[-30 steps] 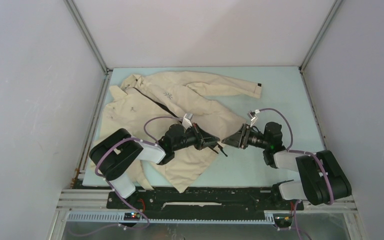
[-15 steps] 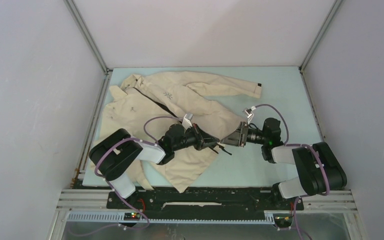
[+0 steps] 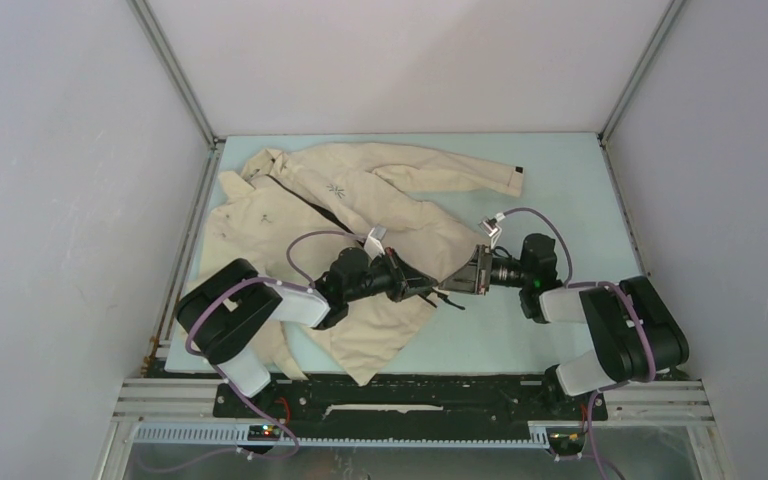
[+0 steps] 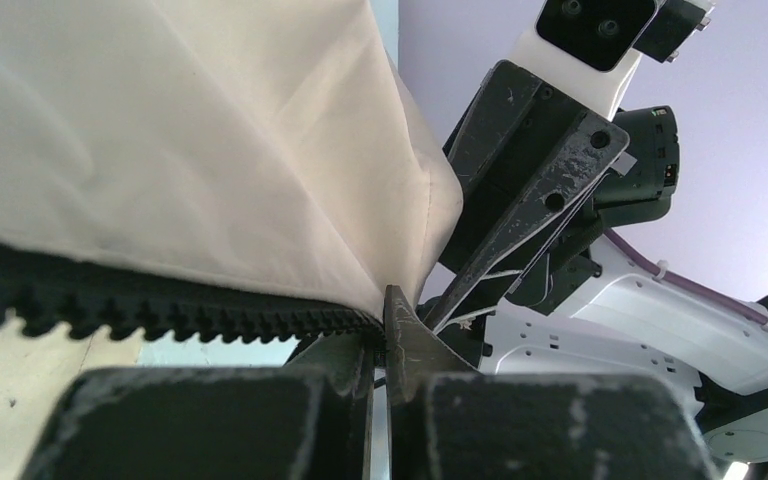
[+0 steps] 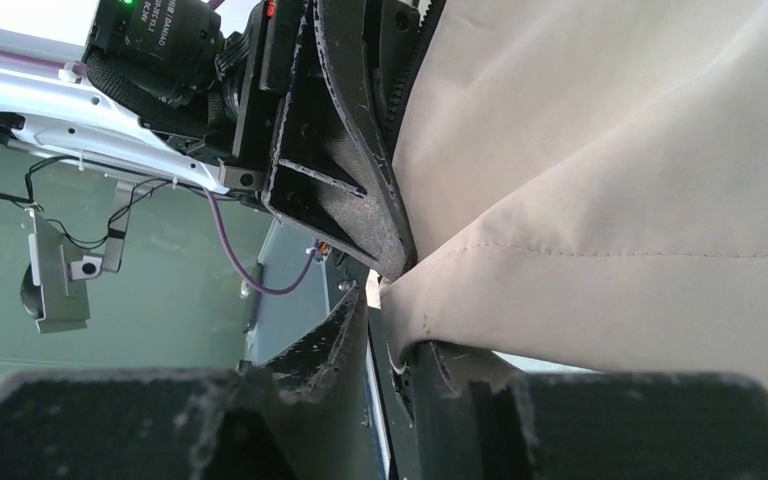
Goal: Zip up the jacket
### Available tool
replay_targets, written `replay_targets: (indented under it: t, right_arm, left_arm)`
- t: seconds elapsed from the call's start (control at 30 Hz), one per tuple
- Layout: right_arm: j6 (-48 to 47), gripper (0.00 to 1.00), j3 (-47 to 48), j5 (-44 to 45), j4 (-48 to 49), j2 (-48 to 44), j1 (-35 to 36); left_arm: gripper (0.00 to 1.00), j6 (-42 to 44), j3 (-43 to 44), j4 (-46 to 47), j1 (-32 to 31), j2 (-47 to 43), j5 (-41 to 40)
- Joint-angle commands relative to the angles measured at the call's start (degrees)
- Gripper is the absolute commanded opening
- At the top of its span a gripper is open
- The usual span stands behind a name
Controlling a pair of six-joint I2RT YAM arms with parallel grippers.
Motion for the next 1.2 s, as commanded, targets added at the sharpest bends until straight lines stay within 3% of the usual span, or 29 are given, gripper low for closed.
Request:
replay_targets:
  t: [0.0, 0.1, 0.2, 0.27, 0.37, 0.47, 0.57, 0.77, 0.83, 0.97, 1.1, 1.17]
  right_arm:
    - [-1.3, 0.21, 2.3, -1.6, 1.4, 1.1, 0.8]
    - [-1.5, 0.01, 2.4, -0.9, 0.8, 0.8, 0.5]
    - [-1.6, 0.0, 2.4, -0.2, 0.2, 0.6, 0.0]
    - [-2.1, 0.0, 2.4, 0.9, -1.2, -0.3, 0.0]
    - [-3.0, 0.0, 2.4, 2.5, -3.9, -1.7, -0.6]
    - [-1.8, 0.0, 2.4, 2.4, -2.9, -0.9, -1.5]
    - [1.8, 0.0, 2.3, 2.4, 0.7, 0.9, -1.9]
    - [13.7, 0.0, 2.3, 3.4, 9.6, 4.2, -2.7]
    - [18.9, 0.0, 2.3, 3.6, 14.3, 6.3, -3.3]
    - [33.5, 0.0, 2.1, 2.5, 31.2, 13.4, -4.5]
    - [36.9, 0.0, 1.7, 3.0, 33.1, 16.0, -5.2]
    - [38.5, 0.0, 1.6, 3.2, 33.2, 16.7, -5.7]
  left_arm:
    - [0.0, 2.2, 0.8, 0.4, -0.1, -2.6, 1.9]
    - [0.0, 2.8, 0.8, -0.3, -0.1, -3.0, 1.7]
    - [0.01, 4.4, 0.6, -1.6, -0.1, -3.9, 1.2]
    - [0.17, 6.6, -0.2, -2.7, 0.0, -5.3, 0.8]
    - [0.51, 12.5, -1.8, -10.5, 0.3, -10.1, -0.6]
    - [0.71, 22.5, -2.7, -25.2, 0.3, -19.8, -3.6]
    - [0.82, 33.1, -2.7, -37.9, 0.5, -28.2, -5.3]
    - [0.84, 51.5, 1.6, -55.4, -0.1, -32.0, -2.8]
    - [0.88, 55.3, 0.1, -49.9, -0.4, -31.8, -0.6]
    - [0.84, 57.0, 0.6, -35.4, -0.5, -29.5, 2.9]
    - [0.74, 66.7, 7.8, -37.8, -1.0, -21.5, 5.8]
    - [0.61, 71.2, 14.3, -45.1, -0.9, -15.5, 6.5]
